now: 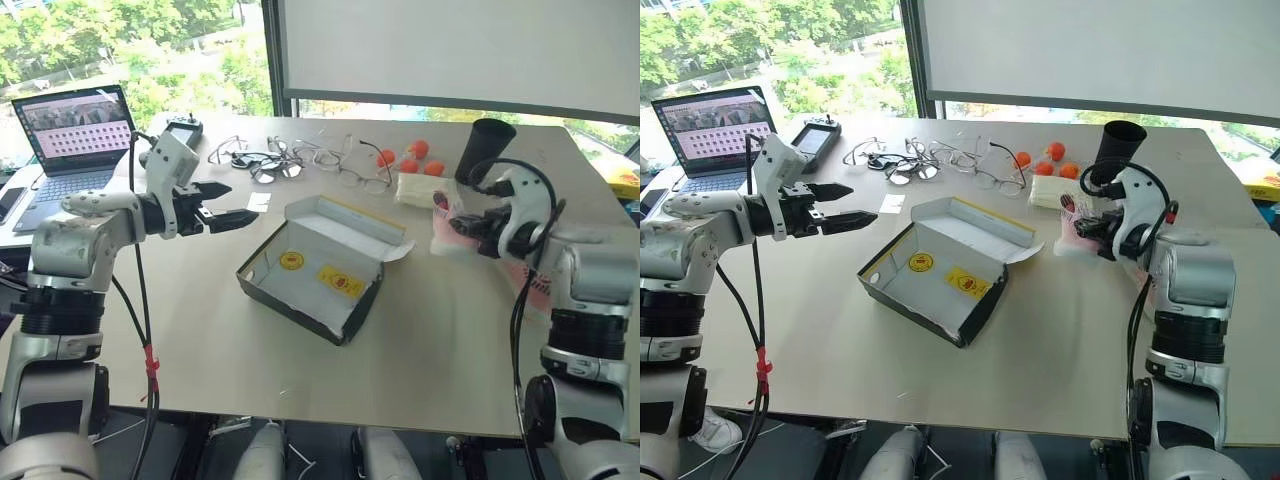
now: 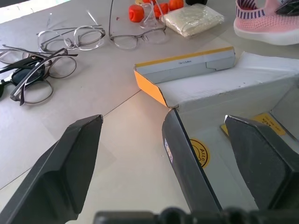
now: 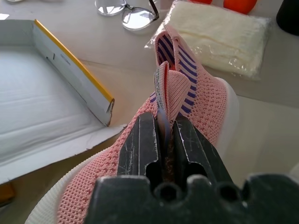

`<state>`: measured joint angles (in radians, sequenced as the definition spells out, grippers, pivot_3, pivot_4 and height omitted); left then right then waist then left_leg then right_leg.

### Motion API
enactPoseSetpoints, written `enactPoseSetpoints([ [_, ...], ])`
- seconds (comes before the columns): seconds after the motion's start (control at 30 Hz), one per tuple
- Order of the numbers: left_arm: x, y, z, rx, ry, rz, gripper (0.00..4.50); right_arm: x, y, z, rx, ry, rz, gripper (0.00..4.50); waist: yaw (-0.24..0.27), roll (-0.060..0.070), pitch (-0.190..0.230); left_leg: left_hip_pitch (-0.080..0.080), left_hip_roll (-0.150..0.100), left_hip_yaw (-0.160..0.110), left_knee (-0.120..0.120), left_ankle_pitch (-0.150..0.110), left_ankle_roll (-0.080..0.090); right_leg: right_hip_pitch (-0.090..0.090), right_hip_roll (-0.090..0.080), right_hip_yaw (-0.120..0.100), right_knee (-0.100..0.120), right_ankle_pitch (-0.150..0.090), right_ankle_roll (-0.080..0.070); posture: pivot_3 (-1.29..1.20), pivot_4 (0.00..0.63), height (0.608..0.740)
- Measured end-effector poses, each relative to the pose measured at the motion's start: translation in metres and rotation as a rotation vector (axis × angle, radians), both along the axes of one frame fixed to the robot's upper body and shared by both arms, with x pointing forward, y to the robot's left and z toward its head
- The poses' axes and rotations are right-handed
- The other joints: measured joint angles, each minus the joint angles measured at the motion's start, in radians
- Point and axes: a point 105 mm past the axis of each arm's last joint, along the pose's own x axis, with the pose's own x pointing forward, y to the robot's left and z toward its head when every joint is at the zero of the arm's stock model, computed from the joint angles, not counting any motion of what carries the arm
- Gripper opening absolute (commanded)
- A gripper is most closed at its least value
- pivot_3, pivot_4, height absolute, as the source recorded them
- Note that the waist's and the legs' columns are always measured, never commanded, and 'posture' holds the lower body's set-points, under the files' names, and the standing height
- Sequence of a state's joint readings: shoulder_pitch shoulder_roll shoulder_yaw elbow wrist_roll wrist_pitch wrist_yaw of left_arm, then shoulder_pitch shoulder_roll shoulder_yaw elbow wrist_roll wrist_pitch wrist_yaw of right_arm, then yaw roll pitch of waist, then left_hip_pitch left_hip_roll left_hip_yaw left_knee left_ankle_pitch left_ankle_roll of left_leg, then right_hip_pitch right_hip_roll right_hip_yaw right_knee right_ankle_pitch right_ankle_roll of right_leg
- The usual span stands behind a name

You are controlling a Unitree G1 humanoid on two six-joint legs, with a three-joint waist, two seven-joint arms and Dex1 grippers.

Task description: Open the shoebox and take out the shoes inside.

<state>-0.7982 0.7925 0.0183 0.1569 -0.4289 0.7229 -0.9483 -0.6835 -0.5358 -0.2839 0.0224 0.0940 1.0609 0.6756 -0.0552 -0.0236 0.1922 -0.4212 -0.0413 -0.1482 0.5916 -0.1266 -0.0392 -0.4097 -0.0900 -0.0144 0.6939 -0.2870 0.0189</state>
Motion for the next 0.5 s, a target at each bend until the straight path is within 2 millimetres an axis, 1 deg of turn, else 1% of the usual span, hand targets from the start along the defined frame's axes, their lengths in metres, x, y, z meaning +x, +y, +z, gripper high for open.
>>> enactPoseSetpoints([
  [0.03,0.001,0.000,0.000,-0.001,0.000,0.005,4.50,-0.003,-0.001,-0.009,0.000,0.012,0.006,0.95,0.001,0.000,0.000,0.000,0.000,0.000,0.000,0.000,0.000,0.000,0.000,0.000,0.000,0.000,0.000,0.00,0.150,0.734],
  [0.07,0.001,0.001,-0.001,-0.001,0.001,0.011,4.50,-0.006,-0.002,-0.016,0.005,0.025,0.013,1.16,0.001,0.000,0.000,0.000,0.000,0.000,0.000,0.000,0.000,0.000,0.000,0.000,0.000,0.000,0.000,0.00,0.150,0.734],
  [0.1,0.002,0.002,-0.001,0.000,0.002,0.020,4.50,-0.009,-0.001,-0.022,0.015,0.043,0.030,1.51,0.001,0.000,0.000,0.000,0.000,0.000,0.001,0.000,0.000,0.000,0.000,0.000,0.000,0.000,0.000,0.00,0.150,0.734],
  [0.17,0.003,0.003,-0.002,0.001,0.003,0.027,4.50,-0.013,-0.004,-0.023,0.017,0.052,0.049,2.21,-0.003,0.000,0.000,0.000,0.000,0.001,0.001,0.000,0.000,0.000,0.000,0.001,0.000,0.001,0.001,0.00,0.150,0.734],
  [0.23,0.003,0.003,-0.002,0.002,0.004,0.027,4.50,-0.019,-0.009,-0.013,0.004,0.047,0.073,2.78,-0.003,0.000,0.000,0.000,-0.001,0.002,0.001,0.000,0.000,0.000,-0.001,0.001,0.000,0.001,0.002,0.00,0.150,0.734],
  [0.27,0.003,0.003,-0.002,0.002,0.004,0.028,4.50,-0.023,-0.013,-0.003,-0.003,0.040,0.086,3.24,-0.003,0.000,0.000,0.000,0.000,0.002,0.001,0.000,0.000,0.001,0.000,0.001,-0.001,0.001,0.002,0.00,0.150,0.734],
  [0.3,0.003,0.003,-0.002,0.002,0.004,0.030,4.50,-0.025,-0.014,0.004,-0.003,0.030,0.090,3.58,-0.003,0.000,0.000,0.000,0.000,0.002,0.001,0.000,0.001,0.001,0.000,0.001,-0.001,0.001,0.002,0.00,0.150,0.734],
  [0.33,0.003,0.004,-0.002,0.002,0.004,0.034,4.50,-0.028,-0.012,0.014,0.020,0.031,0.114,3.98,-0.006,0.000,0.000,0.000,0.000,0.002,0.001,-0.001,0.001,0.001,0.000,0.001,-0.001,0.001,0.002,0.00,0.150,0.734],
  [0.4,0.004,0.005,-0.002,0.002,0.001,0.044,4.50,-0.035,-0.006,0.030,0.066,0.039,0.169,4.47,-0.009,0.000,0.000,0.001,0.000,0.002,0.001,-0.001,0.002,0.002,0.000,0.001,-0.001,0.001,0.002,0.00,0.150,0.734],
  [0.47,0.004,0.008,-0.001,-0.002,-0.004,0.063,4.50,-0.042,-0.005,0.043,0.094,0.038,0.209,4.47,-0.008,0.000,0.000,0.001,0.000,0.002,0.001,-0.001,0.002,0.002,0.000,0.001,-0.002,0.001,0.002,0.00,0.150,0.734],
  [0.5,0.005,0.013,-0.001,-0.014,-0.010,0.088,4.50,-0.045,-0.008,0.057,0.103,0.009,0.216,4.47,-0.008,0.000,0.000,0.001,0.000,0.002,0.001,-0.002,0.003,0.002,0.000,0.001,-0.002,0.001,0.002,0.00,0.150,0.734],
])
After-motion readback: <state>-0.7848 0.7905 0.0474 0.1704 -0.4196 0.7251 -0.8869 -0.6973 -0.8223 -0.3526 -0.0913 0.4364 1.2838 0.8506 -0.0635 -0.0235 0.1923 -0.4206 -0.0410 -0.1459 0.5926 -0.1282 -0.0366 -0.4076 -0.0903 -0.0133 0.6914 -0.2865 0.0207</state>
